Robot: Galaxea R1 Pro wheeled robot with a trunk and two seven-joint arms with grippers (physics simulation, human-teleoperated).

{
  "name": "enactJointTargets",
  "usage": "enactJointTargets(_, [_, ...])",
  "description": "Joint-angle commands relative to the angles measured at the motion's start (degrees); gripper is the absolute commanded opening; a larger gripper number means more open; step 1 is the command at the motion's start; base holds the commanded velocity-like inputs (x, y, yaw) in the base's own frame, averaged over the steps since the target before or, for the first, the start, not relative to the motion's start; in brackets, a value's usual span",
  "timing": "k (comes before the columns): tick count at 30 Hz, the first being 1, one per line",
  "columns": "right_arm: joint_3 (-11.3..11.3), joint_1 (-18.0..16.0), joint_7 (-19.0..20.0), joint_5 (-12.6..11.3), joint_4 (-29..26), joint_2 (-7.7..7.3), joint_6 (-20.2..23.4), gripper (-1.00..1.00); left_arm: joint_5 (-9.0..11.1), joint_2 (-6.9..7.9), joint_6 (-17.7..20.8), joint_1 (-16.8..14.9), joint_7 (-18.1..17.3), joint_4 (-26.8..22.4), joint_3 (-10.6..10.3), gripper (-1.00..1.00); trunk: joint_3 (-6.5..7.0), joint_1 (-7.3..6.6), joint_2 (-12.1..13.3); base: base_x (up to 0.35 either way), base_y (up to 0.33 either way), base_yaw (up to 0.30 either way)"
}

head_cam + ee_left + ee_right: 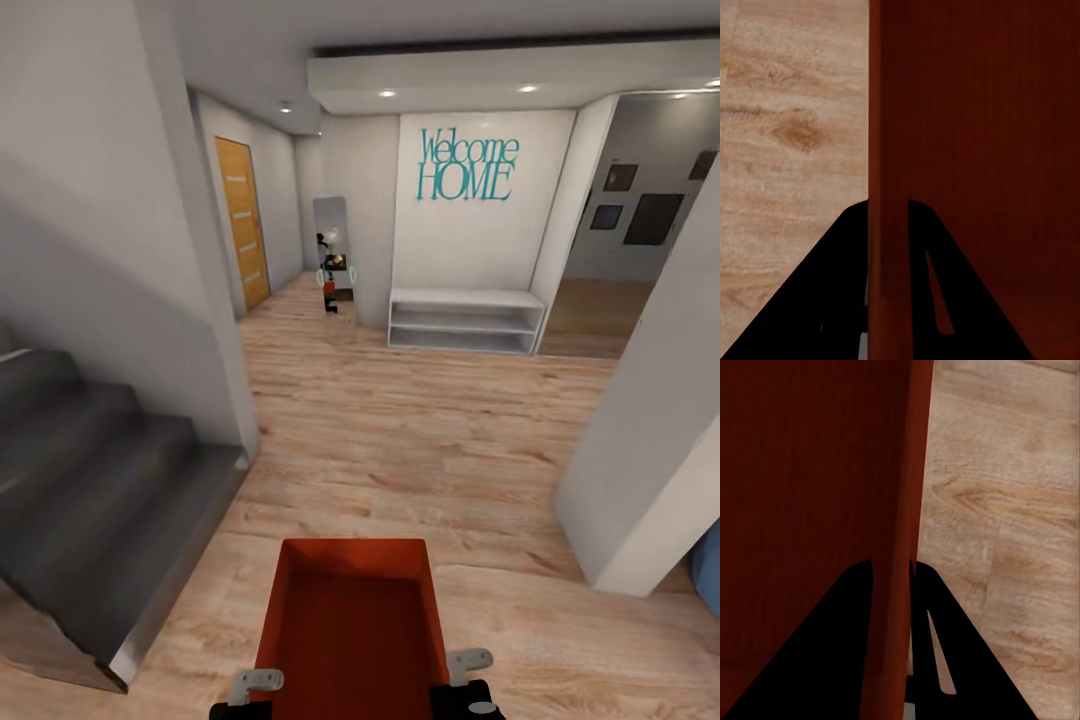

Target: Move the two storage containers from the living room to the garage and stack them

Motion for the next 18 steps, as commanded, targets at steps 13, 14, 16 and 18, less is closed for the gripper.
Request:
enactJointTargets(13, [1.2, 0.0, 0.1, -0.2, -0.2, 0.04, 0.2, -1.00, 0.7, -0.13, -0.2, 0.0, -0.1, 0.2, -2.4, -1.00, -0.09, 0.05, -0.1, 0.343, 0.000, 0.000])
enactJointTargets(14, [1.2, 0.0, 0.1, -0.2, -0.2, 0.04, 0.2, -1.00, 0.7, -0.13, -0.2, 0.0, -0.1, 0.2, -2.4, -1.00, -0.09, 0.05, -0.1, 0.343, 0.000, 0.000])
enactJointTargets(16, [1.2, 0.0, 0.1, -0.2, -0.2, 0.04, 0.2, -1.00, 0.7, -0.13, -0.2, 0.0, -0.1, 0.2, -2.4, -1.00, -0.09, 0.05, -0.1, 0.343, 0.000, 0.000])
enactJointTargets(18, [1.2, 0.0, 0.1, -0.2, -0.2, 0.04, 0.2, -1.00, 0.7, -0.13, -0.2, 0.0, -0.1, 0.2, -2.4, -1.00, -0.09, 0.05, -0.1, 0.343, 0.000, 0.000])
